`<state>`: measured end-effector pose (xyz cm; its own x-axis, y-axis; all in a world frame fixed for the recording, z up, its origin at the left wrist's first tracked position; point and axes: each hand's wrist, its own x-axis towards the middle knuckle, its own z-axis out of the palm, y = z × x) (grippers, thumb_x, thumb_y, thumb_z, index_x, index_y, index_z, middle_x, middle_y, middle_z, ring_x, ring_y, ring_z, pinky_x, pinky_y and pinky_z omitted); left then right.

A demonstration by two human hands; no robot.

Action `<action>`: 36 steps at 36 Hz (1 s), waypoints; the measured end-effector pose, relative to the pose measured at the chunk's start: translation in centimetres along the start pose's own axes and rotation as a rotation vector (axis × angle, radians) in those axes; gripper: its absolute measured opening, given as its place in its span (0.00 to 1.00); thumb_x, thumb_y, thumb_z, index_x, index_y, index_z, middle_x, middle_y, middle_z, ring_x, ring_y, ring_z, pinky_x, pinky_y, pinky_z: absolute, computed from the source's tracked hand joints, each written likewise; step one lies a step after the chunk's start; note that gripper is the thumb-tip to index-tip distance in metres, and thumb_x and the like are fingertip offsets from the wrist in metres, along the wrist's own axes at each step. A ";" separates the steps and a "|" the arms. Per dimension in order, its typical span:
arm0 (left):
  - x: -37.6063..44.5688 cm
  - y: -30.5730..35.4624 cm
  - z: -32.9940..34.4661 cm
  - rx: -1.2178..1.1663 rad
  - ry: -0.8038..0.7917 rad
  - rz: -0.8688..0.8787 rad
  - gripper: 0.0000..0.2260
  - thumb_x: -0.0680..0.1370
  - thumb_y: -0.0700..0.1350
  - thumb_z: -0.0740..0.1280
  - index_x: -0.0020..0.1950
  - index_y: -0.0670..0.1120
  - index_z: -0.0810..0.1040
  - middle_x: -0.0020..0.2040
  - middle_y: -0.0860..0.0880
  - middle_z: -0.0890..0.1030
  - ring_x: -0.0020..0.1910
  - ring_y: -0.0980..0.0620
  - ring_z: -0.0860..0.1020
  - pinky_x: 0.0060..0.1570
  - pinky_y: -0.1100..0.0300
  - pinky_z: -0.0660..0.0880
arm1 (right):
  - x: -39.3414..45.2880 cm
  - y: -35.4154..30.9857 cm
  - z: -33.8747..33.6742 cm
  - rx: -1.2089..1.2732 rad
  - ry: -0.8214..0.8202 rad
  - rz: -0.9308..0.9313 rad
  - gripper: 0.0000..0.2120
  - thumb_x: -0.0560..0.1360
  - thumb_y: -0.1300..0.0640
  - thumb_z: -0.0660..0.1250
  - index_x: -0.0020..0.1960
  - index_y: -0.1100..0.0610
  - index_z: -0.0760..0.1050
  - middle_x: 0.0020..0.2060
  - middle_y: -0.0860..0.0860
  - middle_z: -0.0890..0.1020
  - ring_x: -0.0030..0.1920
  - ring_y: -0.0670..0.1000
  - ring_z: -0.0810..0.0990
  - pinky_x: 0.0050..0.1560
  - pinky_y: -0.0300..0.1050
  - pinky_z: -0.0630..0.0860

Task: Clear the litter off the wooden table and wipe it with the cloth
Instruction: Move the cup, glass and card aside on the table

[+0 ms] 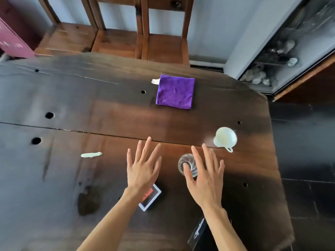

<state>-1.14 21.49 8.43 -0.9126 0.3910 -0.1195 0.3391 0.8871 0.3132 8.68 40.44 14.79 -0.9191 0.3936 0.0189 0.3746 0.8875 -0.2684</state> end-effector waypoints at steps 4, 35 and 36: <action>3.2 -0.6 2.5 0.023 -0.017 0.007 0.23 0.84 0.60 0.51 0.80 0.64 0.59 0.85 0.54 0.52 0.83 0.46 0.51 0.78 0.36 0.49 | 1.5 1.1 1.9 0.004 0.034 0.049 0.28 0.80 0.38 0.59 0.79 0.45 0.64 0.80 0.51 0.62 0.79 0.56 0.62 0.75 0.68 0.61; 7.2 -2.6 8.0 0.218 -0.073 0.079 0.26 0.83 0.59 0.49 0.82 0.62 0.58 0.84 0.54 0.56 0.83 0.46 0.52 0.79 0.36 0.45 | 8.2 13.6 3.6 0.389 0.157 0.441 0.46 0.68 0.34 0.74 0.80 0.43 0.58 0.81 0.46 0.60 0.80 0.49 0.57 0.76 0.57 0.63; 7.2 -2.6 7.9 0.220 -0.070 0.076 0.26 0.83 0.59 0.49 0.82 0.62 0.58 0.84 0.54 0.56 0.83 0.46 0.52 0.79 0.36 0.45 | 8.7 13.9 3.7 0.419 0.152 0.450 0.49 0.66 0.34 0.76 0.80 0.43 0.58 0.80 0.46 0.60 0.80 0.49 0.58 0.75 0.56 0.63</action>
<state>-6.78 23.99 -0.70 -0.8671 0.4679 -0.1708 0.4547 0.8836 0.1120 5.47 55.32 7.63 -0.6436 0.7634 -0.0551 0.6124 0.4704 -0.6354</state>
